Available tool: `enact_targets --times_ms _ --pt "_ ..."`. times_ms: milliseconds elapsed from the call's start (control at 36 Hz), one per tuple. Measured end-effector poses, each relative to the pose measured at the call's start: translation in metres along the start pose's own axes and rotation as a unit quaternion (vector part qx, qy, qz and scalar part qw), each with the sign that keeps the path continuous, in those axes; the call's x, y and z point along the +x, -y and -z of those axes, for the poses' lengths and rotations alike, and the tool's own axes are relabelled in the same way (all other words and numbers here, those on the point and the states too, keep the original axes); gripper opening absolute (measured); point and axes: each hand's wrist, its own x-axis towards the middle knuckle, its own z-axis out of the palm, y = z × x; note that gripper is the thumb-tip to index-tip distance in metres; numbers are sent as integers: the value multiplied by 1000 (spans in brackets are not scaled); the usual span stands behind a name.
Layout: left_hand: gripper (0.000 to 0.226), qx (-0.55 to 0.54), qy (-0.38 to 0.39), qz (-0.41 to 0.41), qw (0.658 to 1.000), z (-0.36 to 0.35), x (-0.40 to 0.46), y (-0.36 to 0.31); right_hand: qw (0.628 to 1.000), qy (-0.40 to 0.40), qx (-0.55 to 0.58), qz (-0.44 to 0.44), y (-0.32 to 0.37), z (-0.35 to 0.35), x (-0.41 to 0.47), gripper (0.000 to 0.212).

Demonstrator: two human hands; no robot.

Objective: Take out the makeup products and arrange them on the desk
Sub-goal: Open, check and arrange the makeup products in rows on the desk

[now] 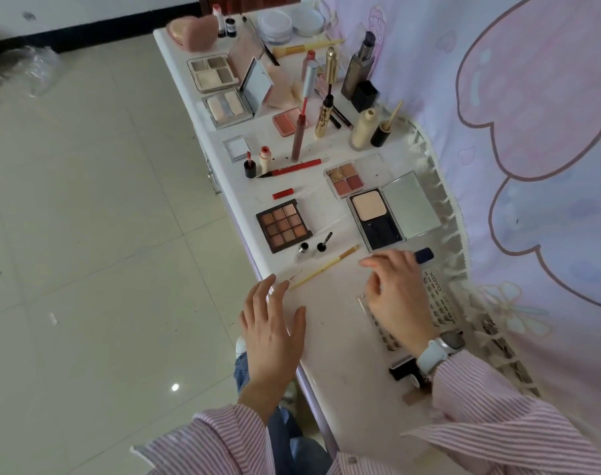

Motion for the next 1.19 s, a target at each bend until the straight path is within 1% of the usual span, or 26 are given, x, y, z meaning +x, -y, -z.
enact_targets --times_ms 83,194,306,417,500,556,611,639,694,722,778,833,889,917,1000,1056,1139,1167,1194 --pt "49 9 19 25 999 -3 -4 2 997 59 -44 -33 -25 12 4 32" --pt "60 22 35 48 998 -4 -6 4 988 126 -87 -19 -44 21 6 39" --pt "66 27 42 59 997 -3 -6 3 985 131 -114 3 -50 24 12 36" --pt "69 26 48 62 997 0 -5 2 975 164 -144 33 -54 25 22 34" --pt "69 23 48 63 997 2 -4 2 977 128 -149 87 -55 23 24 27" --pt "69 23 53 65 996 3 -3 2 982 80 -139 104 -53 25 23 26" --pt "70 24 58 67 996 4 -2 3 989 22 -102 108 -45 29 23 23" --pt "70 24 59 69 996 4 -2 3 992 2 -63 110 -37 32 23 22" --pt "67 20 63 71 995 5 -1 3 995 -11 53 80 -19 38 21 25" --pt "62 16 60 67 996 5 -1 2 991 -2 127 46 -8 41 19 21" --pt "58 5 39 59 997 6 -2 -2 965 22 261 -30 10 45 13 18" --pt "56 -16 14 30 999 12 -2 -9 934 50 346 -80 24 45 8 23" --pt "51 -59 13 -21 998 22 -2 -17 919 83 375 -89 33 41 1 24" --pt "51 -92 26 -40 995 28 -3 -19 916 95 380 -88 37 37 -3 22" --pt "61 -162 96 -68 980 41 -7 -24 903 109 405 -94 47 29 -14 14" --pt "61 -160 118 -73 977 44 -7 -25 893 120 421 -103 52 26 -18 11" --pt "34 -111 106 -93 984 42 -6 -26 891 137 420 -104 58 24 -24 4" --pt "31 -95 106 -99 985 42 -5 -26 894 136 414 -103 58 24 -25 1" --pt "34 -84 115 -102 985 42 -5 -27 898 132 407 -103 58 24 -26 3"
